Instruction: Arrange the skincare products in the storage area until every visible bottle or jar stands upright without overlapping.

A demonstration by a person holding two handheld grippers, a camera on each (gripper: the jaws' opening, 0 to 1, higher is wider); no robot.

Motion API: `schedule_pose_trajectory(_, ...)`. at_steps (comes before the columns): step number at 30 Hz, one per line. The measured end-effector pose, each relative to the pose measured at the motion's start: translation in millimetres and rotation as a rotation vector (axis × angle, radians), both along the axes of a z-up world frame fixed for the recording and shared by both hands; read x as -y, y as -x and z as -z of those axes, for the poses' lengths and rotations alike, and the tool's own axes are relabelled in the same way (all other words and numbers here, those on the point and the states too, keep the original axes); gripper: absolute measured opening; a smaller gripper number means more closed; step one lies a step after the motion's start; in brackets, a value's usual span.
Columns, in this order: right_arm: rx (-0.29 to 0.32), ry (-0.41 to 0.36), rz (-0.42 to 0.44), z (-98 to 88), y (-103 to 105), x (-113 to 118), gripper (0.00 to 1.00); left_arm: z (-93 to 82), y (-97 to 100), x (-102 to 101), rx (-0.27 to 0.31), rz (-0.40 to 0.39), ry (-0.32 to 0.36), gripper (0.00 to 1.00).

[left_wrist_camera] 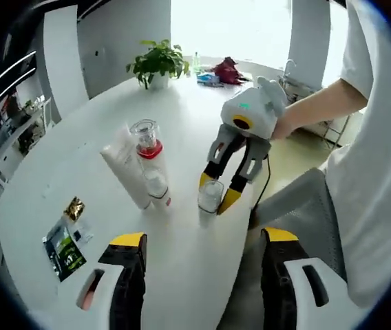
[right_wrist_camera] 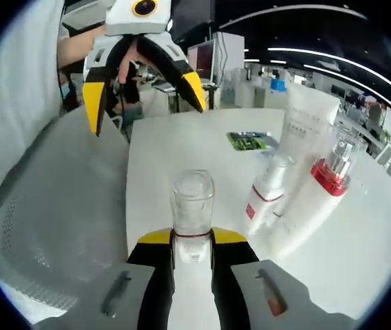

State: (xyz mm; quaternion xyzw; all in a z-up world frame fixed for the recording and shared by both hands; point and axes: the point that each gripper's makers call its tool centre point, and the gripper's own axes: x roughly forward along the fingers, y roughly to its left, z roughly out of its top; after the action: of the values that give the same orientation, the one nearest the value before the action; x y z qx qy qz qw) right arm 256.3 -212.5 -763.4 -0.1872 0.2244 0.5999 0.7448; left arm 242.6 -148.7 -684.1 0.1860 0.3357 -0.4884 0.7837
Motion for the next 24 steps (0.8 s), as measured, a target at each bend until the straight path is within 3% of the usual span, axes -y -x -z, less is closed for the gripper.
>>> schedule_pose_trajectory(5, 0.015, 0.003, -0.008, -1.4, -7.0, 0.5, 0.19, -3.2, -5.7, -13.7, 0.006, -0.092, 0.034, 0.76)
schedule_pose_trajectory(12, 0.020, 0.007, -0.016, -2.1, -18.6, 5.1, 0.19, -5.6, -21.9, -50.2, 0.048, -0.267, 0.072, 0.92)
schedule_pose_trajectory(18, 0.028, 0.007, -0.004, -2.5, -32.1, 10.1, 0.19, -8.7, -28.9, -73.7, 0.090, -0.343, 0.067, 0.98)
schedule_pose_trajectory(24, 0.027, 0.001, 0.008, -4.7, -50.3, 15.1, 0.19, -8.6, -32.0, -87.5, 0.098, -0.378, 0.064, 0.98)
